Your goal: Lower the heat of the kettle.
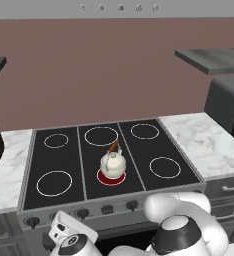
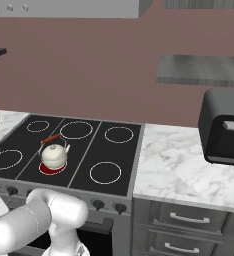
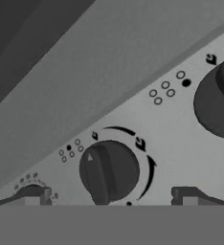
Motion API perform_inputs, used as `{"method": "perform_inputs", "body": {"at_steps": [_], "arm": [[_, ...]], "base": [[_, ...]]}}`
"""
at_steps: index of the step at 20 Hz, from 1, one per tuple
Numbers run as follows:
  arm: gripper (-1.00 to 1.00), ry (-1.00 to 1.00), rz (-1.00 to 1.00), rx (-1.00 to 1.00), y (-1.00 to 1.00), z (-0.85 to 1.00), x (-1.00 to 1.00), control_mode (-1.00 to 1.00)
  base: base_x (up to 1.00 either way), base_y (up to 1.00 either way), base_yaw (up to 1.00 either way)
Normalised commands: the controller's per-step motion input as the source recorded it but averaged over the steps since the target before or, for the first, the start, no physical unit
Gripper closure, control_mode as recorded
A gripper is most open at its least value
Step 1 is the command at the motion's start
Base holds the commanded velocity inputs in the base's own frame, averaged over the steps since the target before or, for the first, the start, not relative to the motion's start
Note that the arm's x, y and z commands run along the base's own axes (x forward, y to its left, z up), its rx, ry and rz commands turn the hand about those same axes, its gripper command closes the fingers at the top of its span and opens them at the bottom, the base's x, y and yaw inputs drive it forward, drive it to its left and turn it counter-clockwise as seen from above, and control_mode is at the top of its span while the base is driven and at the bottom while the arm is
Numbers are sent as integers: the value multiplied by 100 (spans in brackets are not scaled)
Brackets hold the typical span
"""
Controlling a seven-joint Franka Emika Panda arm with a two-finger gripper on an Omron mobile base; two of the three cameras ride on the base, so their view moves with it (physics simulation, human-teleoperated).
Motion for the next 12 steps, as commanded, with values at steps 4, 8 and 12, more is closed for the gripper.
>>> {"method": "perform_inputs", "body": {"at_steps": [4, 8, 12], "arm": [[-100, 0, 0, 0, -2, -7, 5, -100], [-100, 0, 1, 0, -3, -1, 18, -100], [-100, -1, 2, 0, -18, -3, 11, -100]], "base": [[0, 0, 0], [0, 0, 0], [0, 0, 0]]}}
